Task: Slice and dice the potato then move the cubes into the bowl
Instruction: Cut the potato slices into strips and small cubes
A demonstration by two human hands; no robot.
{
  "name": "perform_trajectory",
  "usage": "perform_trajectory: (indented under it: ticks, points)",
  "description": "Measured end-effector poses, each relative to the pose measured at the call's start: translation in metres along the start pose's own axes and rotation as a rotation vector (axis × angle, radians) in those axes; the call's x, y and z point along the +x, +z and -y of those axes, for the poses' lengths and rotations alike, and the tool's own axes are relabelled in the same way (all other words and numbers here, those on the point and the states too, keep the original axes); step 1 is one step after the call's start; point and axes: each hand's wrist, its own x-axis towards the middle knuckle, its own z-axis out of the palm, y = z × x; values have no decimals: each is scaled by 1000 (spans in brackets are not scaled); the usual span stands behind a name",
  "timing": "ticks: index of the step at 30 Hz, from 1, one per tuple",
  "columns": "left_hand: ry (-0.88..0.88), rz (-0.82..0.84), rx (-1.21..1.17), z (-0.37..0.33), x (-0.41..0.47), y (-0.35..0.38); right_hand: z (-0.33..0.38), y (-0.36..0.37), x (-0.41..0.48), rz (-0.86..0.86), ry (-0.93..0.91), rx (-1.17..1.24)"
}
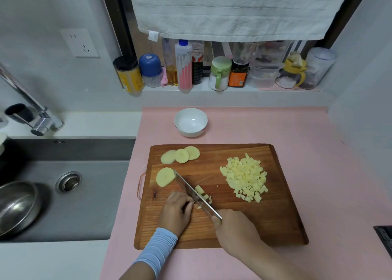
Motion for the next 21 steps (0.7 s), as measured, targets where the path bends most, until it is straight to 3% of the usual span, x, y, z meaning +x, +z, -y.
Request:
perform_trajectory:
  ticks: [8, 18, 21]
  points:
    - [-43, 27, 34, -3, 0, -2, 1, 2, 22, 35, 38, 77]
    - [-408, 172, -26, -55, 63, 26, -61, -43, 31, -101, 138, 182]
    - [-521, 281, -100, -87, 82, 44, -69, -53, 29, -123, 106, 146]
